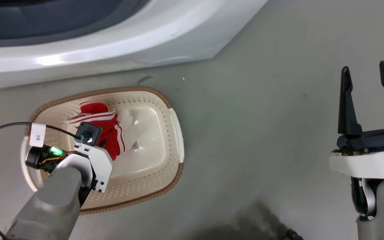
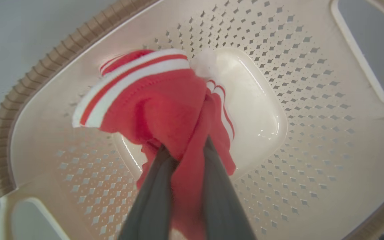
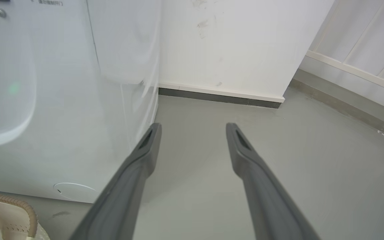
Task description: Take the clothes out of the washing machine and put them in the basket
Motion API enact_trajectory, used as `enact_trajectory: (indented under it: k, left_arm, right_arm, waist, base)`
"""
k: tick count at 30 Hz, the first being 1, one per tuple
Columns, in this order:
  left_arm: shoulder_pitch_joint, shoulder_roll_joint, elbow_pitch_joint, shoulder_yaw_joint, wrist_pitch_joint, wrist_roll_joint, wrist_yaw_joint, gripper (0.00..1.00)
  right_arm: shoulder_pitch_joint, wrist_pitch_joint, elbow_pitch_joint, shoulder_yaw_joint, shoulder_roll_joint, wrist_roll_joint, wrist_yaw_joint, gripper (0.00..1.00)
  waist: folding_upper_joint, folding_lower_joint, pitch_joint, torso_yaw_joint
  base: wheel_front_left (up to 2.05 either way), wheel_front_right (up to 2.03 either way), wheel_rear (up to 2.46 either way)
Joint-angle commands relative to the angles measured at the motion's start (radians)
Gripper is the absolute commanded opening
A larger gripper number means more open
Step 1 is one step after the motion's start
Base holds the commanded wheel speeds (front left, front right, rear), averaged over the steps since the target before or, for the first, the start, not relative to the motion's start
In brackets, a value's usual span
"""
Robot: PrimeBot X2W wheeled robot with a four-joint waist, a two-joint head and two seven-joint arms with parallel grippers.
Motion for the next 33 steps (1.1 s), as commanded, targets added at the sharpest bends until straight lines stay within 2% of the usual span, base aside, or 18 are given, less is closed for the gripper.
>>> enact_trajectory:
  k: [1, 13, 14, 15, 22, 28, 30, 33]
  left_arm:
    - [-0.022, -0.003, 0.020, -0.001, -0.009, 0.000, -0.002, 0.00]
    - [-0.087, -0.037, 0.170, -0.013, -0.026, -0.012, -0.031, 0.00]
    - [-0.088, -0.039, 0.174, -0.013, -0.028, -0.014, -0.032, 0.29]
    - [-0.088, -0.041, 0.178, -0.011, -0.028, -0.018, -0.033, 1.00]
    - [-0.052, -0.067, 0.193, 0.000, -0.071, -0.043, -0.023, 1.00]
    - [0.001, -0.081, 0.172, 0.016, -0.115, -0.060, -0.024, 1.00]
    - [0.022, -0.075, 0.134, 0.027, -0.121, -0.061, -0.025, 1.00]
    - [0.070, -0.044, 0.007, 0.083, -0.122, -0.062, 0.000, 1.00]
  right_arm:
    - [-0.019, -0.002, -0.008, 0.001, 0.002, 0.007, -0.001, 1.00]
    - [-0.036, -0.002, -0.017, 0.005, 0.001, 0.023, -0.001, 1.00]
    - [-0.036, -0.002, -0.015, 0.005, 0.001, 0.022, -0.001, 1.00]
    - [-0.036, -0.002, -0.012, 0.003, 0.001, 0.021, -0.001, 1.00]
    - [-0.029, -0.003, 0.026, 0.010, 0.001, 0.005, -0.001, 1.00]
    - [0.001, -0.002, 0.052, -0.008, 0.001, 0.026, -0.001, 1.00]
    - [0.011, -0.003, 0.059, -0.006, 0.002, 0.016, -0.001, 1.00]
    - [0.029, -0.002, 0.067, -0.010, 0.001, 0.005, -0.001, 1.00]
  waist:
    - [0.0000, -0.0002, 0.057, -0.035]
    - [0.0000, -0.0002, 0.127, -0.058]
    - [0.0000, -0.0002, 0.126, -0.058]
    - [0.0000, -0.0002, 0.124, -0.055]
    - [0.0000, -0.0002, 0.051, -0.032]
    - [0.0000, -0.0002, -0.066, 0.007]
    - [0.0000, -0.0002, -0.105, 0.020]
    - [0.0000, -0.0002, -0.157, 0.042]
  base:
    - [0.00, 0.00, 0.00]
    - [0.00, 0.00, 0.00]
    - [0.00, 0.00, 0.00]
    - [0.00, 0.00, 0.00]
    - [0.00, 0.00, 0.00]
    - [0.00, 0.00, 0.00]
    - [0.00, 0.00, 0.00]
    - [0.00, 0.00, 0.00]
